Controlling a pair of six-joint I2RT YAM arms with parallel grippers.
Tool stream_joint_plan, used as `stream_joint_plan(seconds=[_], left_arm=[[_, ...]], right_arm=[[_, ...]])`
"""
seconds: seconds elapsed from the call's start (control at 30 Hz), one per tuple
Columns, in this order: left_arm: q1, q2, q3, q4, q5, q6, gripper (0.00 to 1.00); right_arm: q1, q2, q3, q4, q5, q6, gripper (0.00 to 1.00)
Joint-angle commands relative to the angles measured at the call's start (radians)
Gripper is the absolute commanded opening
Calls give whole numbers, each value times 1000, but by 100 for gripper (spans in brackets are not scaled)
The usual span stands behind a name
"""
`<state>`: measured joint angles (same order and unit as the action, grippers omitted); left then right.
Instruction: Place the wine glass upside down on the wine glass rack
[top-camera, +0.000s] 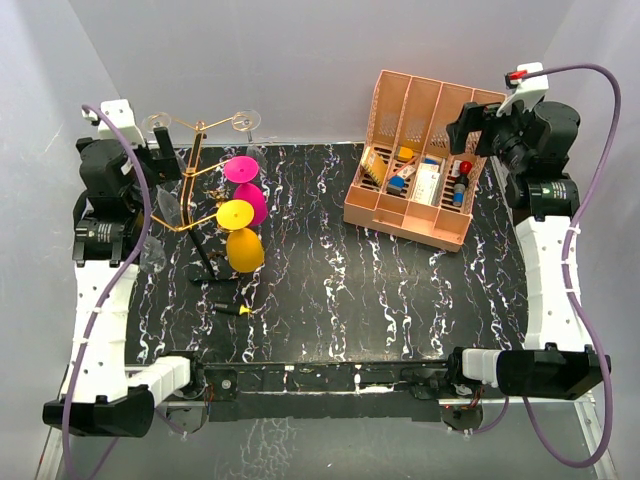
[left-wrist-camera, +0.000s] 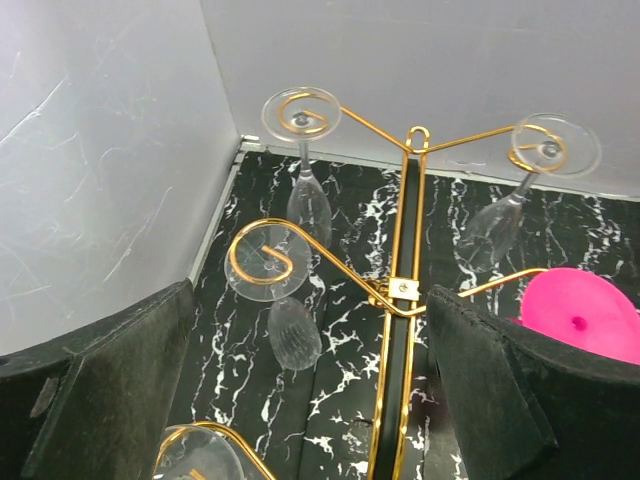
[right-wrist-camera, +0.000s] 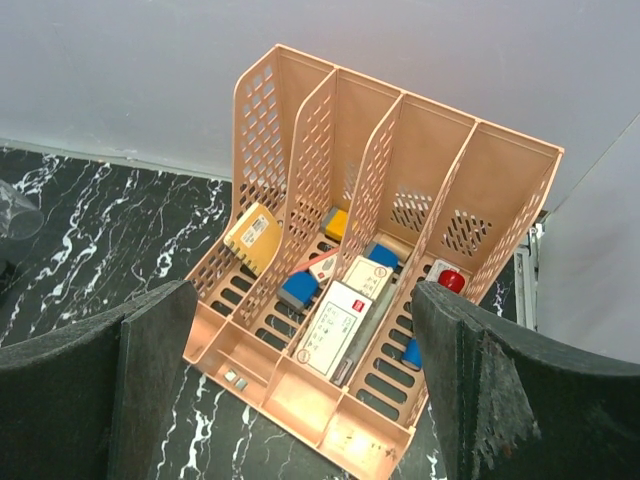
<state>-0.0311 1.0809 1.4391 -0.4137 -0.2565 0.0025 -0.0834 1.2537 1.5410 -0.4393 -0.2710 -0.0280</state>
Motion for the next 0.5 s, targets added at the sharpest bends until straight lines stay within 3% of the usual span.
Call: stream_joint_plan(seconds=[0.0,0.27,0.47], left_arm=[[11,-53,-13,15,44,-3,97],[28,-90,-36,-2,69,-10,97],[27,-115,-41,-29,155,4,97]], right_arm=[[-31,-33,56,-20,-57,-41,99],[-72,-43,69,-38,-12,-1,98],[-85,-67,79,-83,-68,-34,98]])
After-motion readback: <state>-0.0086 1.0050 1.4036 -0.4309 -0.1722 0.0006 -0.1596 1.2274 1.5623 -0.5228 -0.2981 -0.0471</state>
